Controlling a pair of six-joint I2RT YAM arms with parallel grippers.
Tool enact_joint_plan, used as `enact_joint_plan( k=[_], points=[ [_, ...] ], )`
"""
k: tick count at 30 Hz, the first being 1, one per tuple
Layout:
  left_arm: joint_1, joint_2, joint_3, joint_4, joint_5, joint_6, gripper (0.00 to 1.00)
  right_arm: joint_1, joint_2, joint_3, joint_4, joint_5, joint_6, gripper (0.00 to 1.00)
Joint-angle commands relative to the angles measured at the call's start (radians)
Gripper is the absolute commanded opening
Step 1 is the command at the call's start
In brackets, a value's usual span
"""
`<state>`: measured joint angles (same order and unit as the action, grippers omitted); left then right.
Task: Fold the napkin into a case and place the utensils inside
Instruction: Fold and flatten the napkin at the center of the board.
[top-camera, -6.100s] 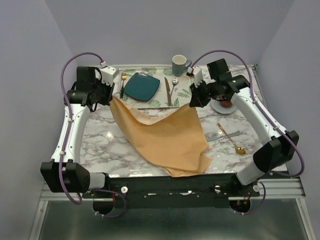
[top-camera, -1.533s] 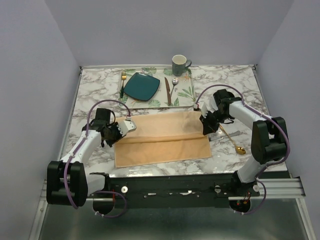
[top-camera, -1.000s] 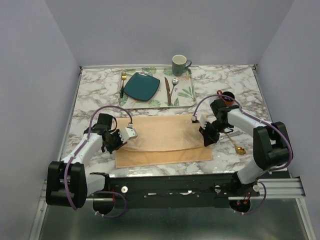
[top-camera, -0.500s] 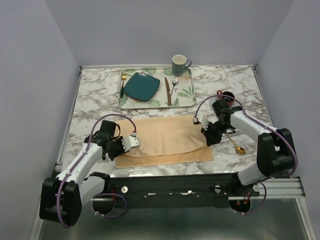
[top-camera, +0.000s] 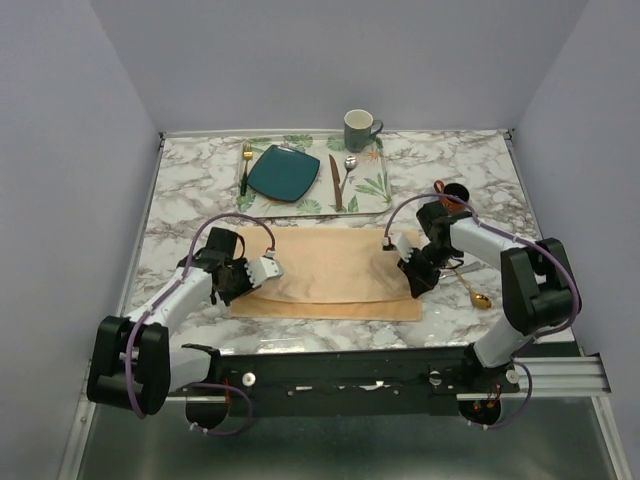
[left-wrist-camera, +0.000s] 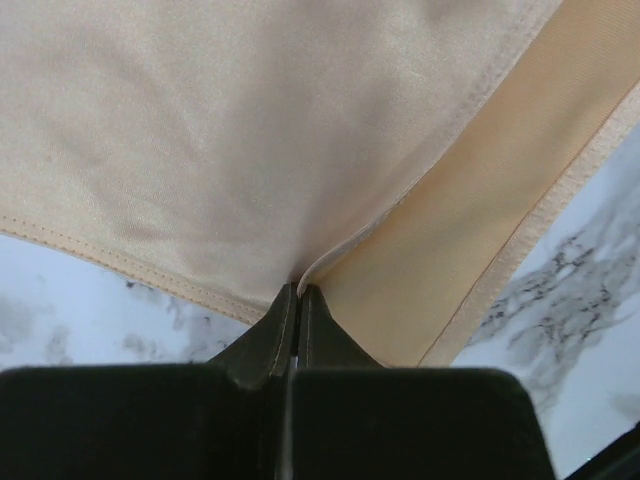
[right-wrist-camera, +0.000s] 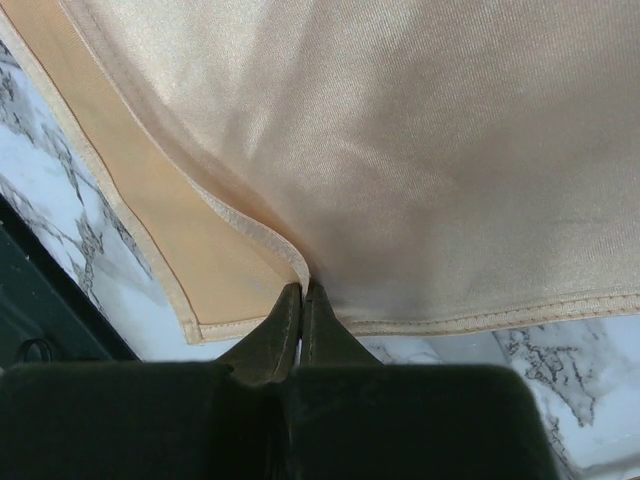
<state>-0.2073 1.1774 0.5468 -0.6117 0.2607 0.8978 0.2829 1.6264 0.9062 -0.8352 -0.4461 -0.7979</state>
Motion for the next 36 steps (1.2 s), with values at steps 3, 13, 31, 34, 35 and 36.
enact_joint_plan(
  k=[3,13,31,34,35,36],
  points=[
    [0.037,0.065,0.042,-0.002,-0.06,0.047,0.0,0.01,0.03,0.079,-0.001,0.001,0.031,0.01],
    [0.037,-0.104,0.087,-0.168,0.011,0.104,0.0,0.015,-0.131,0.059,-0.097,-0.057,0.029,0.01],
    [0.036,-0.081,0.013,-0.154,0.011,0.119,0.0,0.061,-0.086,-0.05,0.016,-0.011,0.063,0.01],
    [0.036,-0.075,0.01,-0.152,0.008,0.122,0.0,0.061,-0.086,-0.049,0.007,-0.006,0.054,0.01],
    [0.036,-0.074,0.01,-0.154,0.009,0.124,0.0,0.061,-0.086,-0.047,-0.001,-0.008,0.052,0.01],
    [0.036,-0.074,0.008,-0.154,0.006,0.125,0.0,0.061,-0.086,-0.046,-0.004,-0.009,0.051,0.01]
  ],
)
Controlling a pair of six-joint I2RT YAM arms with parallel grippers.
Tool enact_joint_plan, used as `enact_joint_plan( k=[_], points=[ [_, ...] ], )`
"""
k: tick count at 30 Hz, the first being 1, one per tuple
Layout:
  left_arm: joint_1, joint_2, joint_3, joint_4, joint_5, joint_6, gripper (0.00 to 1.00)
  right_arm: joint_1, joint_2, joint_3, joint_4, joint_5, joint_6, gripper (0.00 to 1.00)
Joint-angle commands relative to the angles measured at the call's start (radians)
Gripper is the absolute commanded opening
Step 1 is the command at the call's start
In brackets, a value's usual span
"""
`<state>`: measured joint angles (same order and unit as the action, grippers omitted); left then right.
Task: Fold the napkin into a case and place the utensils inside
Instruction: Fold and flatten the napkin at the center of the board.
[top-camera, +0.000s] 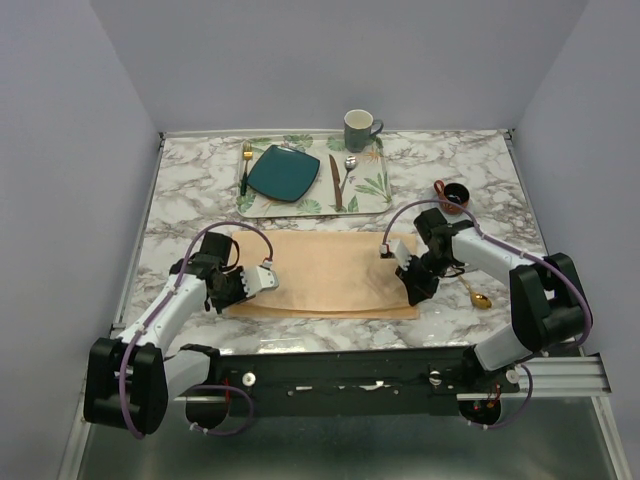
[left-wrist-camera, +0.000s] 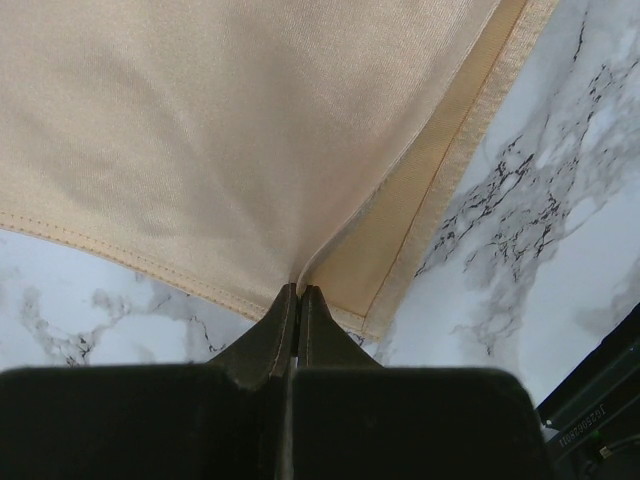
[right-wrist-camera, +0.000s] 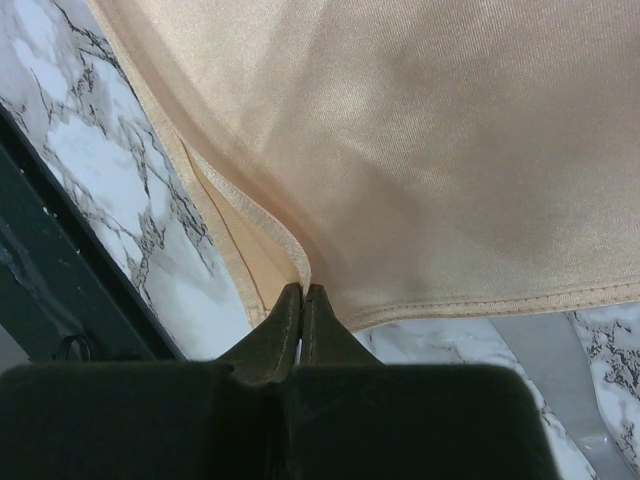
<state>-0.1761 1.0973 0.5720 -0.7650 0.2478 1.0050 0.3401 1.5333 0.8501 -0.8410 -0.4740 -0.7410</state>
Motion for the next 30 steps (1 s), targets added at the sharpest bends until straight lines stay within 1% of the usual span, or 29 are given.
enact_joint_plan(
  k=[1,5,6,7,8,9,10,11,12,13,15,16,19,21,24,28,30],
  points=[
    [0.004,0.004,-0.02,-0.002,0.019,0.027,0.0,0.004,0.005,0.012,-0.001,0.017,-0.008,0.01],
    [0.004,-0.011,-0.021,-0.034,0.025,0.061,0.0,0.005,0.004,0.017,-0.016,0.011,-0.014,0.02],
    [0.006,-0.017,-0.02,-0.046,0.028,0.072,0.0,0.004,0.005,0.026,-0.023,0.006,-0.018,0.07],
    [0.004,-0.034,-0.012,-0.057,0.04,0.078,0.04,0.004,0.011,0.029,-0.03,0.0,-0.021,0.11],
    [0.004,-0.042,-0.006,-0.086,0.048,0.09,0.06,0.004,0.008,0.035,-0.05,-0.006,-0.029,0.14],
    [0.006,-0.053,-0.003,-0.101,0.053,0.095,0.09,0.005,0.005,0.04,-0.058,-0.018,-0.029,0.2],
    [0.004,-0.072,0.009,-0.115,0.059,0.101,0.16,0.007,0.002,0.049,-0.067,-0.024,-0.031,0.24],
    [0.004,-0.085,0.015,-0.143,0.064,0.104,0.2,0.007,-0.013,0.053,-0.09,-0.032,-0.04,0.3],
    [0.004,-0.096,0.02,-0.154,0.064,0.104,0.23,0.005,-0.021,0.061,-0.107,-0.049,-0.044,0.39],
    [0.004,-0.126,0.029,-0.164,0.064,0.106,0.29,0.005,-0.03,0.079,-0.119,-0.057,-0.044,0.42],
    [0.004,-0.157,0.037,-0.189,0.058,0.103,0.36,0.005,-0.058,0.099,-0.159,-0.075,-0.038,0.44],
    [0.004,-0.186,0.043,-0.192,0.053,0.101,0.42,0.005,-0.065,0.11,-0.171,-0.081,-0.035,0.45],
    [0.004,-0.221,0.058,-0.198,0.047,0.083,0.51,0.005,-0.071,0.141,-0.196,-0.083,-0.02,0.45],
    [0.004,-0.211,0.063,-0.197,0.059,0.073,0.52,0.005,-0.059,0.145,-0.184,-0.071,-0.005,0.44],
    [0.006,-0.153,0.06,-0.165,0.059,0.038,0.53,0.005,-0.032,0.153,-0.147,-0.064,0.031,0.44],
    [0.004,-0.029,0.086,-0.108,0.061,-0.066,0.53,0.013,0.04,0.182,-0.099,-0.055,0.089,0.43],
    [0.0,-0.001,0.091,-0.079,0.061,-0.103,0.52,0.022,0.057,0.185,-0.075,-0.034,0.098,0.41]
  ],
)
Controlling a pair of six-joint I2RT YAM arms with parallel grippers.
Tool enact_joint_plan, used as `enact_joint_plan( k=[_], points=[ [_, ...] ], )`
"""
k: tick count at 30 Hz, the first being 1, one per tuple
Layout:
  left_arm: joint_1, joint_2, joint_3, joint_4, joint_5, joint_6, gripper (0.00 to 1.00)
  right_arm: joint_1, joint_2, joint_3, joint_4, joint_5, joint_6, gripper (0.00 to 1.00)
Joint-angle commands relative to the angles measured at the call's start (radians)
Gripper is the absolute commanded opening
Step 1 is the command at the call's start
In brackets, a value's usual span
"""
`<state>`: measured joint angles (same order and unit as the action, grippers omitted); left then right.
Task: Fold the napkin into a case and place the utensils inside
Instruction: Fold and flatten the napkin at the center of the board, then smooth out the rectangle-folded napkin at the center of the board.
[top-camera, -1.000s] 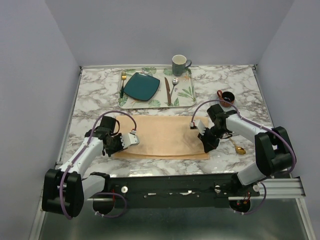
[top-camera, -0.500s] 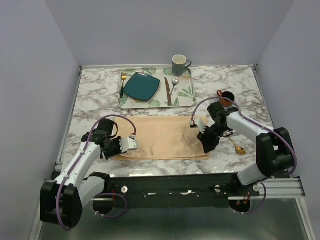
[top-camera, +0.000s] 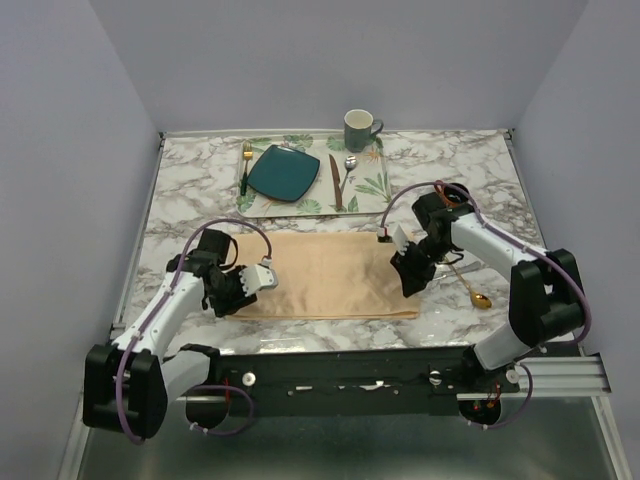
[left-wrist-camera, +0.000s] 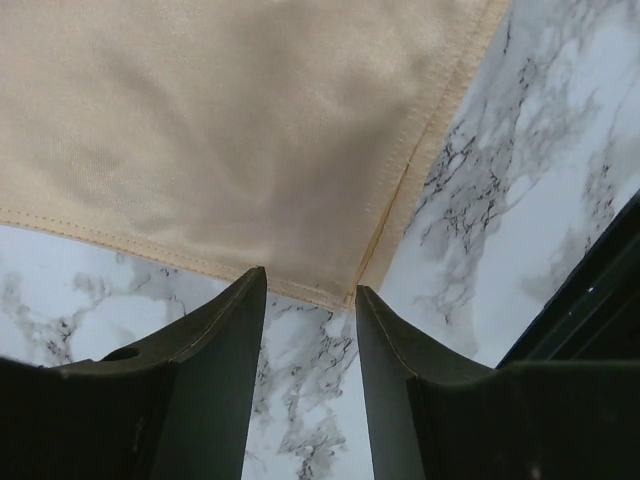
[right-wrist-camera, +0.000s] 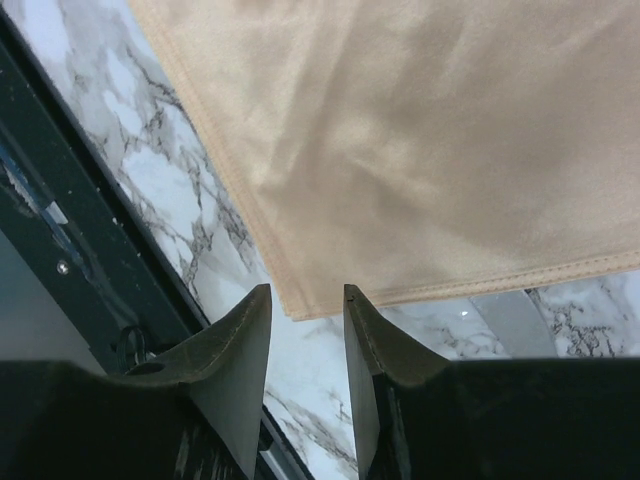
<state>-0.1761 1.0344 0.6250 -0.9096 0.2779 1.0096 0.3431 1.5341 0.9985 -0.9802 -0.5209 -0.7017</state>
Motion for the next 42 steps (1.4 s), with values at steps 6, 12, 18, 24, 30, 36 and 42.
enact_joint_plan(
  k=[6,12,18,24,30,36,42],
  points=[
    [-0.03,0.116,-0.019,0.121,-0.04,-0.103,0.49,0.053,0.107,-0.011,0.104,0.071,0.034,0.37],
    [-0.031,0.148,-0.057,0.141,-0.088,-0.089,0.43,0.108,0.142,-0.089,0.136,0.105,0.037,0.35],
    [-0.02,0.127,-0.061,0.072,-0.102,-0.034,0.34,0.149,0.13,-0.094,0.091,0.092,0.036,0.31],
    [0.003,-0.049,0.05,0.035,0.035,-0.15,0.45,0.149,-0.028,0.063,-0.001,-0.048,0.105,0.35],
    [0.038,0.006,0.209,0.231,0.047,-0.52,0.57,0.146,-0.04,0.273,0.051,-0.039,0.22,0.4],
    [0.213,0.098,0.28,0.331,-0.016,-0.897,0.59,0.12,0.049,0.315,0.078,0.012,0.289,0.4],
    [0.288,0.252,0.295,0.276,-0.006,-0.905,0.59,0.12,0.107,0.227,0.156,0.027,0.344,0.39]
  ],
)
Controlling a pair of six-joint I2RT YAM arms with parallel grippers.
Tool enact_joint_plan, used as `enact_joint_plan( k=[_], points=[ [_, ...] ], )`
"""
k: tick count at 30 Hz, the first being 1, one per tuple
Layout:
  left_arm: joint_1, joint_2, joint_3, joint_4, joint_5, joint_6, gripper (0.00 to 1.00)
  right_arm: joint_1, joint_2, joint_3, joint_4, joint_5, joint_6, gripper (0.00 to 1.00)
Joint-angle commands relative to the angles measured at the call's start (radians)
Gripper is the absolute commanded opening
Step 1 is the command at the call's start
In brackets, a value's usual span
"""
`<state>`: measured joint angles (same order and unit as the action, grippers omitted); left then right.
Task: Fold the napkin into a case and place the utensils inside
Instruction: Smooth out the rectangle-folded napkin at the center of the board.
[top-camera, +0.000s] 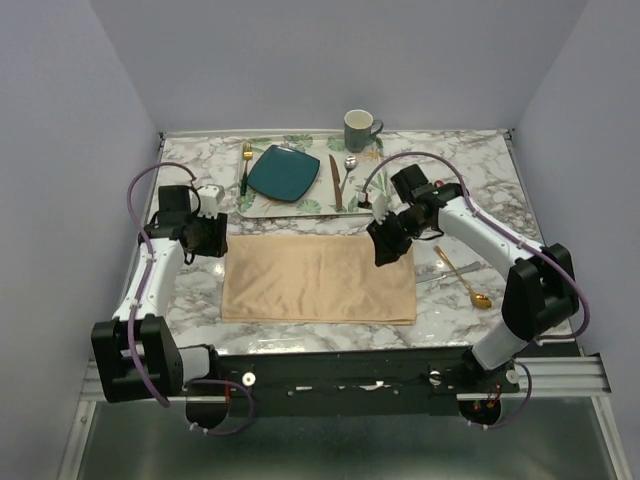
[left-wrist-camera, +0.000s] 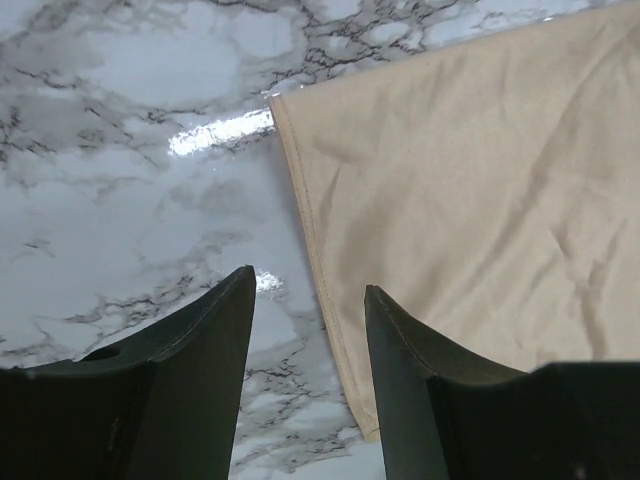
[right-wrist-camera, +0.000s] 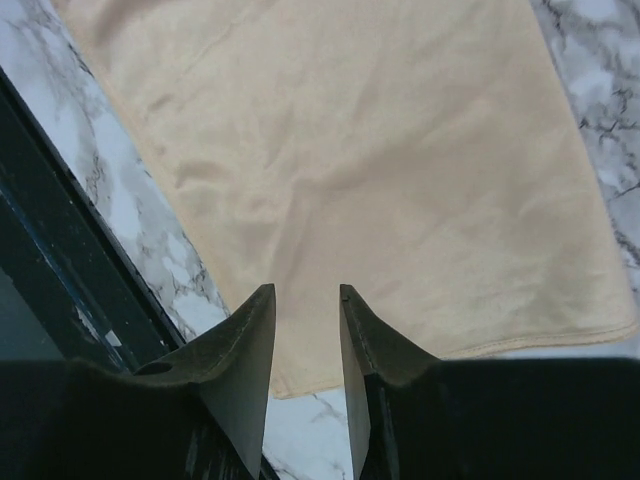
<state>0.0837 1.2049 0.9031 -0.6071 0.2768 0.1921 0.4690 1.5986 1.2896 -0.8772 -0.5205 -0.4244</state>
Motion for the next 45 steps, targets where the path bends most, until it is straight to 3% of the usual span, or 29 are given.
enact_joint_plan(
  k=[1,5,9,12,15,17,19,23,28,41,45],
  points=[
    [0.027,0.119,0.026,-0.028,0.002,-0.071,0.59,-0.007,0.05,-0.07,0.06,0.027,0.072,0.39],
    [0.033,0.165,0.048,-0.021,0.186,0.043,0.5,-0.006,0.093,-0.067,0.078,0.017,0.09,0.37],
    [0.033,0.206,0.079,0.039,0.355,-0.04,0.42,-0.007,0.127,-0.015,0.096,-0.007,0.121,0.37],
    [0.033,0.272,0.109,0.104,0.512,-0.147,0.48,-0.018,0.158,0.046,0.11,-0.074,0.159,0.39],
    [0.033,0.343,0.123,0.202,0.605,-0.276,0.61,-0.041,0.199,0.099,0.119,-0.171,0.2,0.47],
    [0.033,0.398,0.135,0.277,0.679,-0.344,0.7,-0.053,0.236,0.154,0.121,-0.266,0.232,0.61],
    [0.033,0.445,0.145,0.317,0.738,-0.422,0.75,-0.055,0.265,0.209,0.121,-0.35,0.259,0.85],
    [0.028,0.498,0.142,0.43,0.782,-0.522,0.83,-0.056,0.342,0.292,0.147,-0.461,0.344,0.9],
    [0.03,0.588,0.137,0.474,0.78,-0.54,0.81,-0.066,0.458,0.323,0.19,-0.548,0.42,0.91],
    [0.065,0.762,0.08,0.523,0.748,-0.52,0.77,-0.171,0.618,0.215,0.21,-0.573,0.44,0.91],
    [0.083,0.786,0.1,0.466,0.745,-0.468,0.78,-0.193,0.638,0.177,0.207,-0.569,0.432,0.91]
  ],
)
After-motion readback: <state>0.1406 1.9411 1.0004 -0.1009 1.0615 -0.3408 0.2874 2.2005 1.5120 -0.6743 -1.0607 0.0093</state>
